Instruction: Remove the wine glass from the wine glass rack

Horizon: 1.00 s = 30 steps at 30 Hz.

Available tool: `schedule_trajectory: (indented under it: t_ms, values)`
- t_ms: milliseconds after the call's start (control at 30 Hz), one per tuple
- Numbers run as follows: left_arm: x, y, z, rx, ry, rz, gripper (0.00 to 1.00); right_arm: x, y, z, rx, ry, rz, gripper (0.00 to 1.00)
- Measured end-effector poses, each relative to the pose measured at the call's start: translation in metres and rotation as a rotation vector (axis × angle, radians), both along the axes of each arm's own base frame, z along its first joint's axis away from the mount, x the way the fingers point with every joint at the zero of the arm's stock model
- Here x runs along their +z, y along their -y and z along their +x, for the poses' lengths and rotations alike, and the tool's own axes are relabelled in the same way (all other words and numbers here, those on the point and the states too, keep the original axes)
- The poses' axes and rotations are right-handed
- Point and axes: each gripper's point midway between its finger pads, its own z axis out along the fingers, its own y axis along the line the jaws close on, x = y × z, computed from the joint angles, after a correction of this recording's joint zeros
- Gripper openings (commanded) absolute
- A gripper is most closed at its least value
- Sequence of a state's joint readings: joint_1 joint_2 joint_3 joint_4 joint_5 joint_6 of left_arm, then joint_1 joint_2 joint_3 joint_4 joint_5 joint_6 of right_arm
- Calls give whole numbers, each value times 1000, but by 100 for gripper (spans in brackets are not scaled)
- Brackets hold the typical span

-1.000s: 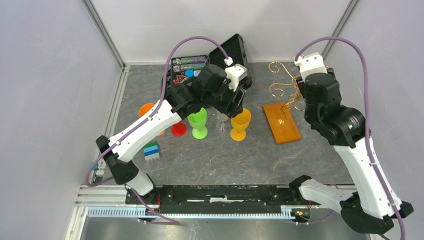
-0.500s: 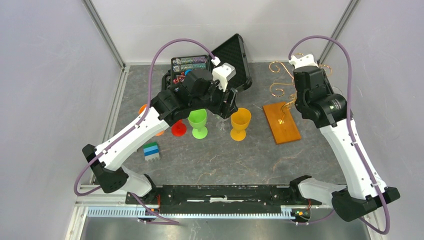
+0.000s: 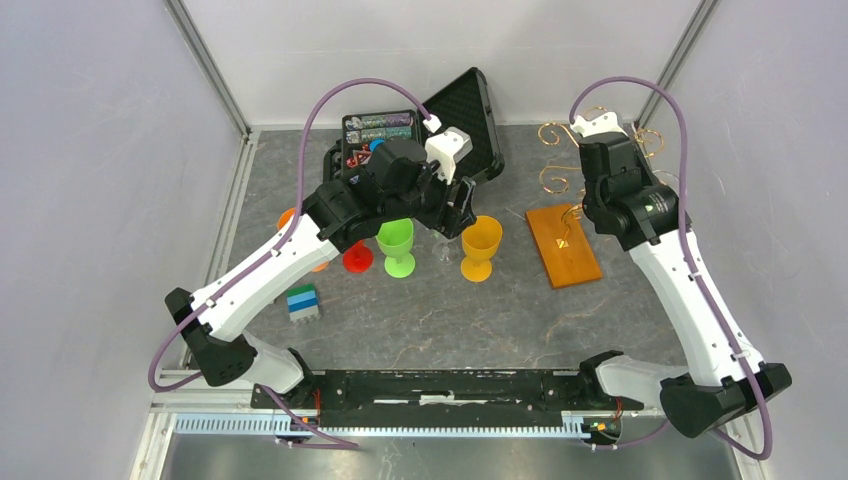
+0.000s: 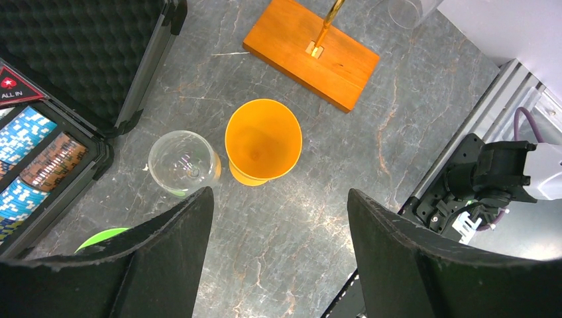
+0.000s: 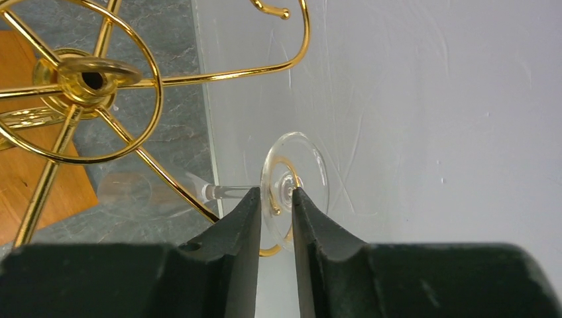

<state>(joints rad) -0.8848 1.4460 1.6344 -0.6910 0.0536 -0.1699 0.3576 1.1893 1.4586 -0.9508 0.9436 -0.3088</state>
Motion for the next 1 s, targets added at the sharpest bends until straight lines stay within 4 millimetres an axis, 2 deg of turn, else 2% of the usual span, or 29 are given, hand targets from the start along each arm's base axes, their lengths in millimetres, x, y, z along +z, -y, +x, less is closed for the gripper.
schedule_trajectory:
  t_ms: [300, 1000]
  values:
    - [1, 1, 1, 0, 3, -4, 79, -3, 1, 3, 5, -29, -36, 0]
    - [0, 1, 1, 0, 4, -4, 79, 15, 6, -2, -14, -38, -97, 0]
